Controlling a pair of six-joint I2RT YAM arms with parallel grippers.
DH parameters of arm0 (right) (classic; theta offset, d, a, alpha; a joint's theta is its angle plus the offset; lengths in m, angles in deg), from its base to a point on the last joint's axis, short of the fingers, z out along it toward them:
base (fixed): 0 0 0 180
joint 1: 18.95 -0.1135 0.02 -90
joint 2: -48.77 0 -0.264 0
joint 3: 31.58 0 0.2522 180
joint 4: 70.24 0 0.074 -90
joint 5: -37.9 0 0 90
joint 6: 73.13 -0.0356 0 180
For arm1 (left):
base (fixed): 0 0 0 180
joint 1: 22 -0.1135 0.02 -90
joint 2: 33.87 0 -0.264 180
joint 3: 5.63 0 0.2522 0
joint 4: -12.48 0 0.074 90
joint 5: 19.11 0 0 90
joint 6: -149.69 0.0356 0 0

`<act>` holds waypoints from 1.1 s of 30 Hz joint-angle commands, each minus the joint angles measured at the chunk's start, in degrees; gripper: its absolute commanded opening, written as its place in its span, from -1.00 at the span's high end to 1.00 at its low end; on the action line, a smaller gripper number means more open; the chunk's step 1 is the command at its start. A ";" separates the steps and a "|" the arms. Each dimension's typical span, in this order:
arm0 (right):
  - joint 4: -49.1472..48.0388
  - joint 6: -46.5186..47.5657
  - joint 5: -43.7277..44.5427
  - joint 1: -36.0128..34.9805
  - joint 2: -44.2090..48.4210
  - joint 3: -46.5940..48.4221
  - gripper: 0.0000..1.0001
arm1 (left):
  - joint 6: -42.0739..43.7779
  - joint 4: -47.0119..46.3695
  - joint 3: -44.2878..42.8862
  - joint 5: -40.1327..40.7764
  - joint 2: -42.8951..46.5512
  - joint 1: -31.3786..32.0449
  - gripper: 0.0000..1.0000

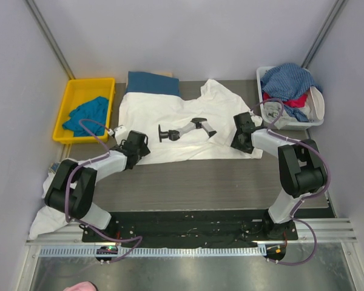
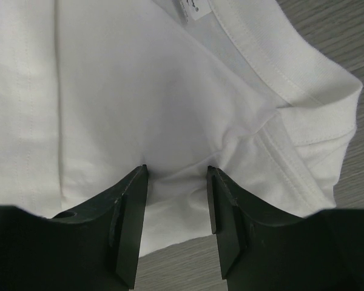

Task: Fold and stack the t-shirts
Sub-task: Fold the tshirt

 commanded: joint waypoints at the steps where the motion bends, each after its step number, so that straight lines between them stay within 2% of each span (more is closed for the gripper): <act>1: 7.28 -2.51 -1.58 -0.51 0.13 -1.95 0.02 | -3.77 3.66 3.70 -3.48 0.84 0.22 -0.96; 13: 14.49 -4.98 -2.73 -1.83 3.55 -4.76 0.10 | -6.41 8.84 10.12 -4.10 11.29 0.74 -0.98; 20: 18.62 -6.73 -2.55 -2.53 10.66 -8.19 0.08 | -6.49 14.64 12.14 -2.60 19.47 0.83 -0.99; 24: 21.52 -7.09 -1.68 -2.70 18.20 -7.76 0.07 | -6.32 16.58 12.23 -2.07 24.12 0.83 -0.99; 30: 16.17 -2.17 -5.09 -2.97 26.14 -5.20 -0.04 | -2.99 17.81 7.24 -0.93 25.54 0.83 -0.99; 33: 11.77 0.38 -10.98 -2.97 26.50 -5.38 -0.04 | -1.93 17.90 4.86 -0.23 24.66 0.83 -0.99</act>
